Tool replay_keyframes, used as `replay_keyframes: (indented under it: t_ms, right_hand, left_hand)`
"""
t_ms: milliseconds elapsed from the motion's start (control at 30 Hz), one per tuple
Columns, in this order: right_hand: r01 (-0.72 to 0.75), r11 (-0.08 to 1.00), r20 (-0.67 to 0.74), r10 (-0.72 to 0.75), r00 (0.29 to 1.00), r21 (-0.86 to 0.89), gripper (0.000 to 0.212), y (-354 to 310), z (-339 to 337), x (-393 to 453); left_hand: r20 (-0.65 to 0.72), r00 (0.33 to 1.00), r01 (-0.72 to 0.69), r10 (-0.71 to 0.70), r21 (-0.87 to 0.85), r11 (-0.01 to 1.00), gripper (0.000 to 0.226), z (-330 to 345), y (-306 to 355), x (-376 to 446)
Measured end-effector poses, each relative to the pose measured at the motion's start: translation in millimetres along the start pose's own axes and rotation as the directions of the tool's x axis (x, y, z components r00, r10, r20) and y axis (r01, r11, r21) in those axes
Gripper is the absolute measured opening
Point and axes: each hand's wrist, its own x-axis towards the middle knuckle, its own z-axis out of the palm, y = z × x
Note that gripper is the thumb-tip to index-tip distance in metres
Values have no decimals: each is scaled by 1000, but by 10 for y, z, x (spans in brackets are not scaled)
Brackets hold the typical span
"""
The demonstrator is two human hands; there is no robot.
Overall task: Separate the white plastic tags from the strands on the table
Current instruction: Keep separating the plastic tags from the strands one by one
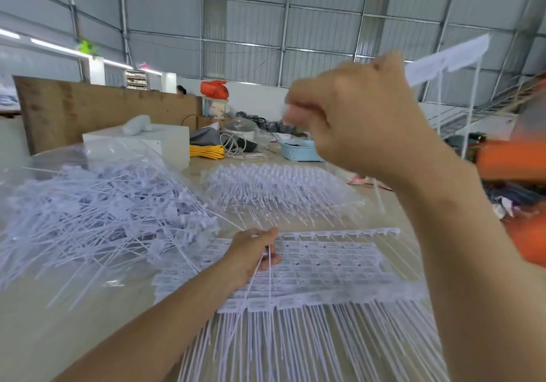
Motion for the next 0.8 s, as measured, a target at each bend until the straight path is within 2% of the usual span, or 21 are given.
replay_keyframes:
  t_ms: [67, 100, 167, 200, 300, 333, 400, 433, 500, 600, 667, 733, 800]
  right_hand:
    - [-29, 979, 33, 23, 999, 203, 19, -12, -43, 65]
    - [-64, 938, 102, 31, 994, 342, 20, -13, -13, 59]
    - [-184, 800, 311, -3, 950, 571, 21, -13, 159, -43]
    - [-257, 739, 416, -34, 909, 623, 23, -9, 307, -126]
    - [-444, 671, 659, -90, 746, 594, 31, -48, 901, -471]
    - [-500, 648, 710, -88, 699, 574, 29, -64, 1099, -595]
    - [-618, 551, 772, -77, 632, 561, 13, -90, 1395, -820]
    - [-660, 484, 781, -82, 619, 574, 11, -103, 1484, -897]
    - [-683, 384, 759, -76, 647, 621, 29, -129, 1618, -994]
    - [-684, 346, 724, 17, 690, 643, 45, -143, 1681, -1023]
    - [-686, 348, 714, 67, 697, 639, 49, -121, 1690, -1022]
    - [-693, 362, 716, 95, 692, 623, 41, -68, 1694, -1045]
    - [-698, 364, 723, 89, 685, 616, 21, -25, 1673, -1077]
  left_hand:
    - [-6, 1000, -12, 12, -46, 999, 21, -14, 18, -16]
    - [-8, 1000, -16, 15, -87, 996, 21, -23, 33, -19]
    - [5, 1000, -22, 24, -175, 984, 17, -33, 73, -29]
    - [19, 999, -30, 35, -216, 976, 12, -30, 98, -34]
    - [114, 989, -65, 91, -213, 975, 9, -2, 124, -46]
    - [149, 984, -68, 98, -192, 979, 15, 11, 115, -55]
    - [197, 978, -34, 65, -155, 987, 41, 18, 90, -62]
    - [210, 977, -16, 44, -133, 991, 56, 10, 81, -51]
    - [220, 975, -10, 24, -63, 998, 64, -6, 59, -35]
    - [147, 984, -113, 101, 73, 991, 31, 12, 15, -49]
    - [88, 981, -181, 172, 105, 978, 22, 28, -10, -43]
    - [47, 978, -208, 206, 69, 976, 21, 33, -1, -42]
    - [40, 974, -225, 222, 65, 972, 21, 31, 22, -53]
